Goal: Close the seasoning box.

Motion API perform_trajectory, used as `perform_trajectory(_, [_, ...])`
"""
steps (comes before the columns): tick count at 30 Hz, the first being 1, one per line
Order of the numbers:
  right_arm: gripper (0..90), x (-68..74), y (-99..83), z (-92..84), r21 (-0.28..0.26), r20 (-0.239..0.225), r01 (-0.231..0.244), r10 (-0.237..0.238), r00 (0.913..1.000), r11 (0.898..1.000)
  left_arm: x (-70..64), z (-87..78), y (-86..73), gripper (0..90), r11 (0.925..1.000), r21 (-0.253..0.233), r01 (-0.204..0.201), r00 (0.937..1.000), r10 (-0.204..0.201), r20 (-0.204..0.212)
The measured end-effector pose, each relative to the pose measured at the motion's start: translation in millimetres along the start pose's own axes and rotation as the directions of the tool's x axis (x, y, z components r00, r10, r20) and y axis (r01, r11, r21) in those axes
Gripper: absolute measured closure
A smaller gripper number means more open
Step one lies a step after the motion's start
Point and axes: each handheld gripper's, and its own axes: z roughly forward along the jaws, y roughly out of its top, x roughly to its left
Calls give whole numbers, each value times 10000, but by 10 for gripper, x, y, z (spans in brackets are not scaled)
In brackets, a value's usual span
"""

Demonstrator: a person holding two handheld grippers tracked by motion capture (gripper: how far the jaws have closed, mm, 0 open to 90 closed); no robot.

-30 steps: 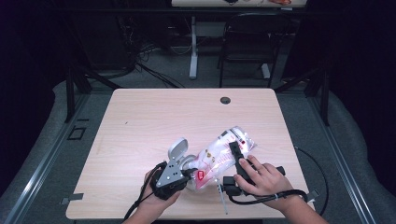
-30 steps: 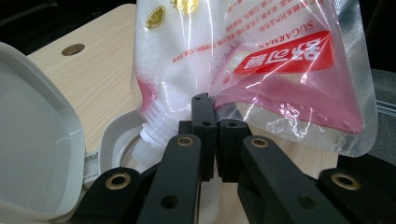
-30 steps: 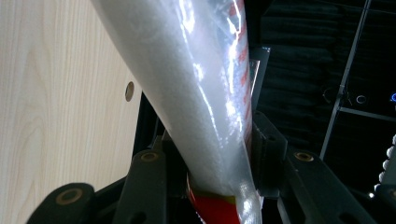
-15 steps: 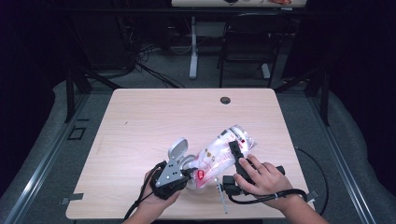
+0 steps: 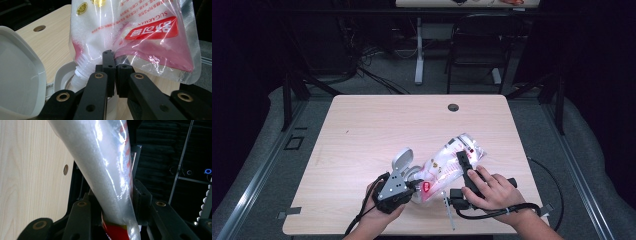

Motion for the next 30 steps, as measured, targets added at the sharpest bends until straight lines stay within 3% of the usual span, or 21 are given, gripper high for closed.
perform_trajectory(14, [678,-22,1,-6,-69,-83,-153,152,9998,9999,9,-4,2,885,10000,-32,51,10000,-51,53])
perform_trajectory(30, [693,-89,-45,-47,60,-221,-127,128,9997,9999,-19,10,67,887,9999,-102,131,9990,-126,433])
